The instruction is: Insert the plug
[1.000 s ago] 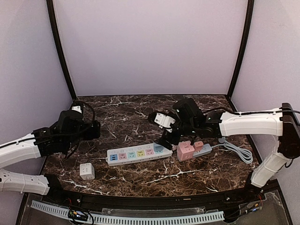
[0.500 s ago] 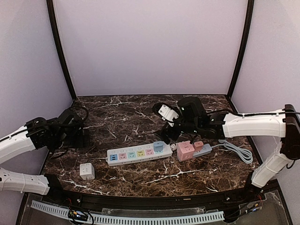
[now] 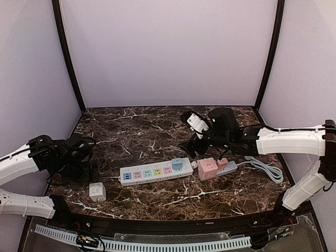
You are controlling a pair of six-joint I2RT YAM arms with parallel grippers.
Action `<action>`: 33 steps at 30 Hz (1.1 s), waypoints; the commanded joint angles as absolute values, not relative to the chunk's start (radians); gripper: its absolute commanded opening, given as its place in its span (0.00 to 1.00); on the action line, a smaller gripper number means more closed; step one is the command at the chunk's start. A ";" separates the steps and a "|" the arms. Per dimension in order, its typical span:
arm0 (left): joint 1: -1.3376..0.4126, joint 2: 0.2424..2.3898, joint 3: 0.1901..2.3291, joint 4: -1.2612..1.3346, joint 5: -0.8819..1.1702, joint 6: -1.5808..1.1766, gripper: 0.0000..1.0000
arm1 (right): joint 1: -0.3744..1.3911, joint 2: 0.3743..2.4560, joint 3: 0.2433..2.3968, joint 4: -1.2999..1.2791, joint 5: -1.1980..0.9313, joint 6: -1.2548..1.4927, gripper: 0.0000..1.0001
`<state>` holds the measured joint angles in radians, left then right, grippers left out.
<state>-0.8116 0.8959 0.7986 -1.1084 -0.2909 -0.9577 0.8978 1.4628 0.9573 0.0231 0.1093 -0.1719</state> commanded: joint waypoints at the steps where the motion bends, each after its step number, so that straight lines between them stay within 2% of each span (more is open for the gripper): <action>1: -0.831 0.891 0.740 -1.148 -0.192 -1.017 0.98 | 0.887 1.427 0.933 0.059 0.112 -0.149 0.99; 13: -0.850 0.941 0.641 -1.004 -0.136 -1.029 0.91 | 0.882 1.426 0.922 0.064 0.111 -0.147 0.99; 28: -0.850 1.057 0.647 -0.940 -0.151 -1.015 0.84 | 0.877 1.436 0.917 0.066 0.119 -0.154 0.99; 33: -0.850 1.084 0.644 -0.930 -0.145 -1.011 0.79 | 0.875 1.439 0.917 0.067 0.123 -0.156 0.99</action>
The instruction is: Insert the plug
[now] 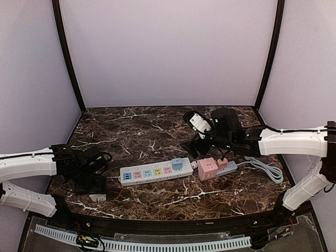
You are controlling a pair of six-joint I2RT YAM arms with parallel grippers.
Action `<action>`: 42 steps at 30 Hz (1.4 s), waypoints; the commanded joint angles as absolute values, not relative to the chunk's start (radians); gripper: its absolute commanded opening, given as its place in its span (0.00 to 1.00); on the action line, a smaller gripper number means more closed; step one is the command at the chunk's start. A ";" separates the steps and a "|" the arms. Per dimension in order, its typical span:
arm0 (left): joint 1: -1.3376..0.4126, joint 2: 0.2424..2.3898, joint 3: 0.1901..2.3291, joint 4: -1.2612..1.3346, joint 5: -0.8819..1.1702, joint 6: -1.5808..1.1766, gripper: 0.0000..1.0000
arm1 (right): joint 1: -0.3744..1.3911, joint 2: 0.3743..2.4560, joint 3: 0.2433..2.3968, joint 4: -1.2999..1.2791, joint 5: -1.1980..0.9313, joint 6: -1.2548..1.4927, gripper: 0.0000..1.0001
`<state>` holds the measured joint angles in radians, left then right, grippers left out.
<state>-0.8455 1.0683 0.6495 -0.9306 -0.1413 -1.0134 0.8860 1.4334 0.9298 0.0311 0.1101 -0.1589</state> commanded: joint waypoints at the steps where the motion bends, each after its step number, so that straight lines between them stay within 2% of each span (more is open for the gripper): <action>1: -0.850 1.091 0.642 -0.925 -0.144 -1.011 0.78 | 0.874 1.439 0.916 0.068 0.123 -0.157 0.99; 8: -0.858 1.118 0.646 -0.896 -0.135 -0.995 0.69 | 0.873 1.429 0.907 0.075 0.119 -0.159 0.99; 11: -0.860 1.131 0.649 -0.882 -0.138 -0.971 0.61 | 0.871 1.423 0.901 0.080 0.118 -0.160 0.99; 15: -0.872 1.159 0.654 -0.854 -0.130 -0.936 0.59 | 0.872 1.419 0.897 0.084 0.118 -0.160 0.99; 19: -0.897 1.200 0.672 -0.860 -0.140 -0.916 0.65 | 0.870 1.417 0.896 0.084 0.116 -0.159 0.99; 22: -0.915 1.226 0.685 -0.881 -0.147 -0.922 0.76 | 0.870 1.413 0.894 0.084 0.116 -0.160 0.99; 27: -0.926 1.238 0.690 -0.920 -0.157 -0.936 0.79 | 0.870 1.413 0.893 0.084 0.117 -0.159 0.99; 36: -0.925 1.235 0.680 -0.899 -0.180 -0.946 0.67 | 0.870 1.415 0.893 0.083 0.122 -0.158 0.99; 39: -0.925 1.230 0.679 -0.884 -0.182 -0.945 0.56 | 0.870 1.415 0.893 0.081 0.123 -0.158 0.99; 42: -0.928 1.209 0.687 -0.862 -0.181 -0.922 0.50 | 0.869 1.415 0.891 0.081 0.123 -0.158 0.99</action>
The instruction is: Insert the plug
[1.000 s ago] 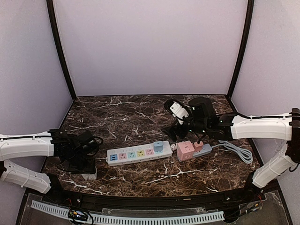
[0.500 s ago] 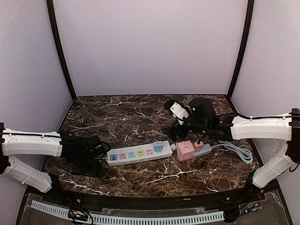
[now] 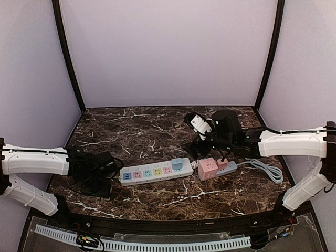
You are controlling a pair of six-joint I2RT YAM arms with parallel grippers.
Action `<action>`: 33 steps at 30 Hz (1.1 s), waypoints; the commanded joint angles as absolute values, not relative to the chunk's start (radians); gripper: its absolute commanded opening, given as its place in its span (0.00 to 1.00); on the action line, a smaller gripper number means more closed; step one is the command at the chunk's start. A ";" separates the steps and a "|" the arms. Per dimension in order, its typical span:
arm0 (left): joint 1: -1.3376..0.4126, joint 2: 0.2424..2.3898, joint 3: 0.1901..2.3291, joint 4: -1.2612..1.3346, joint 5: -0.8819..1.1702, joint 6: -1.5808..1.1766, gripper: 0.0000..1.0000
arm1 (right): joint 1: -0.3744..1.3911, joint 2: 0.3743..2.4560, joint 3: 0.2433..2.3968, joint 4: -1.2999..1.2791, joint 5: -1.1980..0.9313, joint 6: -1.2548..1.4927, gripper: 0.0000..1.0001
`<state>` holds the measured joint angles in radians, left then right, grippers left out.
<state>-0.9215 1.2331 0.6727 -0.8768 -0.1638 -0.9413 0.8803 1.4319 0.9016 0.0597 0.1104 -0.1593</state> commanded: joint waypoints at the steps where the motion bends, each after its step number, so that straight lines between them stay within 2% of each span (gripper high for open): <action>1: -0.927 1.195 0.692 -0.857 -0.180 -0.915 0.48 | 0.870 1.414 0.892 0.081 0.121 -0.158 0.99; 12: -0.940 1.090 0.760 -0.759 -0.204 -0.733 0.38 | 0.868 1.389 0.896 0.079 0.025 -0.168 0.99; 22: -0.942 1.015 0.651 -0.323 -0.126 -0.516 0.33 | 0.870 1.336 0.934 0.013 -0.211 -0.192 0.99; 27: -0.942 1.098 0.660 -0.160 -0.131 -0.407 0.31 | 0.870 1.344 0.989 -0.081 -0.338 -0.187 0.99; 33: -0.942 1.263 0.640 0.180 0.064 -0.224 0.31 | 0.874 1.348 1.036 -0.204 -0.430 -0.167 0.99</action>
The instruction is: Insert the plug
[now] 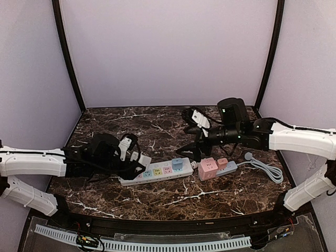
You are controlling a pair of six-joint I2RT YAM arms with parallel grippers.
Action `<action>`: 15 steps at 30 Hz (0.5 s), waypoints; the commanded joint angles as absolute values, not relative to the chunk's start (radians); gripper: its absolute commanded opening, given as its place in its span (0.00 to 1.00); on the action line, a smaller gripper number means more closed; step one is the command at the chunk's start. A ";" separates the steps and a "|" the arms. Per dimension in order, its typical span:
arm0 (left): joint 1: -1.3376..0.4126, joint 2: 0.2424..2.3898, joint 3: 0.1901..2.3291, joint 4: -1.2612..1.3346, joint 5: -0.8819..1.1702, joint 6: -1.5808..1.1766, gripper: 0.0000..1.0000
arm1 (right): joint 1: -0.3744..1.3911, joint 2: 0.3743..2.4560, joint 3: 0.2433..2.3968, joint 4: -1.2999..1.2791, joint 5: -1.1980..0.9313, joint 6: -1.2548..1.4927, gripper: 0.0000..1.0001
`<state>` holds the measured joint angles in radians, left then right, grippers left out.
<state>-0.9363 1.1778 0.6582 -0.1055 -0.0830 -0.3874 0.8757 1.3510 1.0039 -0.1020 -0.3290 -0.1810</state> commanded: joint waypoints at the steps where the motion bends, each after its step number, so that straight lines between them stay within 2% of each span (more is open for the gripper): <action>1: -0.941 1.287 0.641 0.245 0.108 -0.183 0.31 | 0.874 1.348 1.039 -0.221 -0.438 -0.163 0.99; 4: -0.941 1.401 0.679 0.335 0.191 -0.116 0.30 | 0.881 1.352 1.057 -0.288 -0.458 -0.151 0.99; 7: -0.940 1.482 0.734 0.376 0.326 -0.039 0.24 | 0.894 1.347 1.077 -0.358 -0.451 -0.148 0.99; 15: -0.915 1.583 0.795 0.407 0.580 0.098 0.23 | 0.913 1.319 1.091 -0.449 -0.430 -0.131 0.99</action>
